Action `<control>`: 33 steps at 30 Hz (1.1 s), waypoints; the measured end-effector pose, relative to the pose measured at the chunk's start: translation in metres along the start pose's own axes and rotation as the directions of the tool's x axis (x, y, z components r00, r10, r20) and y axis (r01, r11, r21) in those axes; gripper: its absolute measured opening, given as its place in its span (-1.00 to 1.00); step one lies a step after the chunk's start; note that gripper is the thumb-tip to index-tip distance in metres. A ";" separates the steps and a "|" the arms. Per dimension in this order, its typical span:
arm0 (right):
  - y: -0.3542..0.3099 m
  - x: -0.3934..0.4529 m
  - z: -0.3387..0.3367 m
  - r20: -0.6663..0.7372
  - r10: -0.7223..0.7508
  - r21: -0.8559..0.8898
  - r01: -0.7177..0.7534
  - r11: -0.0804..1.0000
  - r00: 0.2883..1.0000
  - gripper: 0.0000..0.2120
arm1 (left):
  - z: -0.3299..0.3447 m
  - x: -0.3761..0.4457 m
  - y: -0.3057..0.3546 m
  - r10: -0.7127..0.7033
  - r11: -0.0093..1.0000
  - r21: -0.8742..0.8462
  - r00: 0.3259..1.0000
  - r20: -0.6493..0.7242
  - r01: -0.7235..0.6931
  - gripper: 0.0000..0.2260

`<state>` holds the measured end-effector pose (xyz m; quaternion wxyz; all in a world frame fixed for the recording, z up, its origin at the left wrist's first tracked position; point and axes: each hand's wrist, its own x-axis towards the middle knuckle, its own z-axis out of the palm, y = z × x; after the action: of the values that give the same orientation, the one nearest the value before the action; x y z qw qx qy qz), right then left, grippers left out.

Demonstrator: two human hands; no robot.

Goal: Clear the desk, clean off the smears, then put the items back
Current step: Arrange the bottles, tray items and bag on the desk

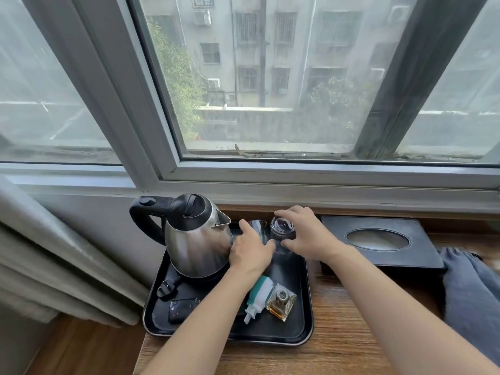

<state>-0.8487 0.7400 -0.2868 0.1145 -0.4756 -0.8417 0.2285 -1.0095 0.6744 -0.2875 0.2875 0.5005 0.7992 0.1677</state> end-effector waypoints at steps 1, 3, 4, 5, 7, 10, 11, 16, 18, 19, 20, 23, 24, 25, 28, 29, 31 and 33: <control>0.002 0.000 0.000 0.000 -0.005 0.003 0.005 1.000 1.000 -0.29 | 0.000 0.000 0.000 -0.004 1.000 -0.014 1.000 -0.004 0.004 -0.25; 0.005 -0.004 0.003 -0.009 -0.019 0.007 0.019 1.000 1.000 -0.28 | -0.001 -0.002 -0.002 0.006 0.999 -0.051 1.000 -0.011 -0.007 -0.24; 0.007 -0.007 0.005 -0.021 -0.028 0.009 0.028 1.000 0.999 -0.28 | -0.002 -0.004 -0.004 0.019 0.997 -0.073 1.000 -0.012 -0.019 -0.21; 0.008 -0.009 0.007 -0.034 -0.034 0.014 0.034 0.999 0.999 -0.28 | -0.003 -0.008 -0.006 0.034 0.995 -0.093 0.999 -0.013 -0.035 -0.18; 0.008 -0.014 0.010 -0.047 -0.037 0.010 0.038 0.999 0.998 -0.24 | -0.006 -0.017 -0.011 0.073 0.987 -0.142 0.997 -0.020 -0.075 -0.12; 0.004 -0.025 0.011 -0.103 -0.037 -0.083 0.028 0.996 0.994 -0.10 | -0.009 -0.035 -0.016 0.141 0.965 -0.218 0.989 -0.050 -0.149 -0.08; 0.000 -0.033 0.011 -0.165 -0.044 -0.105 0.027 0.994 0.985 -0.07 | -0.009 -0.041 -0.018 0.171 0.958 -0.223 0.983 -0.072 -0.183 -0.08; -0.024 -0.080 0.023 -0.347 -0.157 0.015 0.173 0.985 0.924 -0.16 | -0.012 -0.066 -0.024 0.255 0.870 -0.379 0.946 -0.201 -0.315 -0.20; -0.030 -0.089 0.031 -0.341 -0.094 0.190 0.166 0.968 0.936 -0.18 | -0.016 -0.073 -0.024 0.225 0.802 -0.515 0.952 -0.209 -0.303 -0.24; -0.034 -0.091 0.033 -0.328 -0.042 0.292 0.143 0.946 0.944 -0.19 | -0.019 -0.076 -0.024 0.208 0.755 -0.593 0.960 -0.190 -0.281 -0.25; -0.039 -0.092 0.033 -0.317 0.005 0.379 0.122 0.917 0.949 -0.22 | -0.021 -0.078 -0.024 0.197 0.698 -0.668 0.966 -0.167 -0.258 -0.24; -0.054 -0.095 0.027 -0.355 0.035 0.521 0.166 0.837 0.934 -0.34 | -0.030 -0.082 -0.027 0.194 0.596 -0.771 0.972 -0.131 -0.223 -0.21; -0.056 -0.096 0.023 -0.356 0.029 0.552 0.185 0.813 0.934 -0.37 | -0.035 -0.082 -0.029 0.208 0.614 -0.758 0.971 -0.116 -0.222 -0.20; -0.057 -0.096 0.019 -0.340 0.018 0.573 0.192 0.797 0.940 -0.38 | -0.039 -0.080 -0.032 0.221 0.647 -0.731 0.971 -0.091 -0.216 -0.20; -0.052 -0.095 0.005 -0.239 -0.009 0.599 0.155 0.785 0.971 -0.34 | -0.049 -0.073 -0.046 0.263 0.705 -0.687 0.964 0.024 -0.176 -0.21; -0.049 -0.093 -0.001 -0.215 -0.020 0.589 0.146 0.795 0.976 -0.33 | -0.050 -0.073 -0.050 0.279 0.709 -0.683 0.959 0.041 -0.177 -0.24; -0.044 -0.087 -0.011 -0.201 -0.060 0.515 0.158 0.843 0.978 -0.30 | -0.050 -0.075 -0.057 0.329 0.756 -0.590 0.944 -0.030 -0.282 -0.31; -0.041 -0.077 -0.018 -0.188 -0.089 0.436 0.165 0.885 0.978 -0.28 | -0.046 -0.075 -0.062 0.422 0.818 -0.339 0.885 -0.195 -0.465 -0.40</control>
<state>-0.8315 0.6612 -0.2493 0.3044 -0.3970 -0.7833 0.3689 -1.0570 0.5808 -0.2647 0.2860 0.5983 0.6278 0.4076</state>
